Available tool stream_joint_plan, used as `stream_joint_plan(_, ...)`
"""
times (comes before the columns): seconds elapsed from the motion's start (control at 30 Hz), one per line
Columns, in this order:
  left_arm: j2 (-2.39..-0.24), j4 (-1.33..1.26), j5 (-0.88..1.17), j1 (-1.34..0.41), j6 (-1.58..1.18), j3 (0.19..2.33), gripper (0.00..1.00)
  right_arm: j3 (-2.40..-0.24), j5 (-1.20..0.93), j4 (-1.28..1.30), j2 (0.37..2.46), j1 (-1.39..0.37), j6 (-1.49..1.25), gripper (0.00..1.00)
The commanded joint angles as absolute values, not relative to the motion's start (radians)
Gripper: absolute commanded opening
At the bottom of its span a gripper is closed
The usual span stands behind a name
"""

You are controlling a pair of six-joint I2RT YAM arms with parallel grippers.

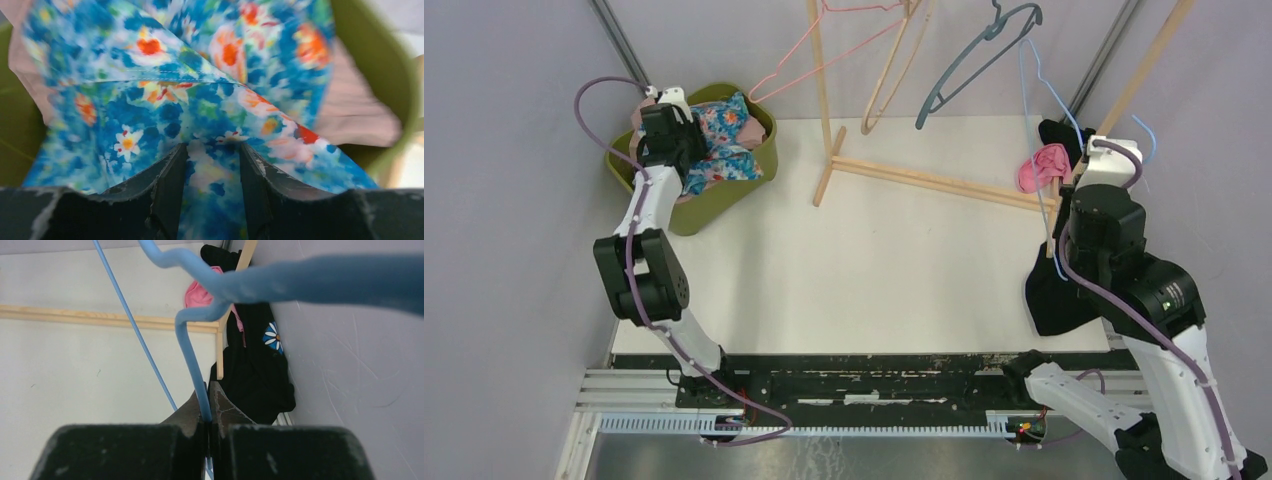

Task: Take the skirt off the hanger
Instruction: Place the skirt in the bin, then place the hanger at the clothesline.

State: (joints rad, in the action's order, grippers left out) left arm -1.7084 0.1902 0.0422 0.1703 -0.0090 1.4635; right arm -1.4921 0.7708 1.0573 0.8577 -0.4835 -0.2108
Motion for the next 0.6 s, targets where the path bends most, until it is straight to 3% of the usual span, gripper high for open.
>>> stream_joint_plan(0.0, -1.792, 0.206, -0.015, 0.203, 0.068, 1.527, 0.51, -1.515, 0.862, 0.928, 0.898, -0.486, -0.155, 0.01)
stream_joint_plan(0.37, -1.784, 0.18, 0.112, 0.207, 0.006, 1.579, 0.53, -1.544, 1.042, 0.633, 1.032, -0.48, 0.011, 0.01)
stream_joint_plan(0.57, -1.77, 0.202, 0.173, 0.206, -0.033, 1.617, 0.54, -1.563, 1.041, 0.508, 1.105, -0.453, 0.01, 0.01)
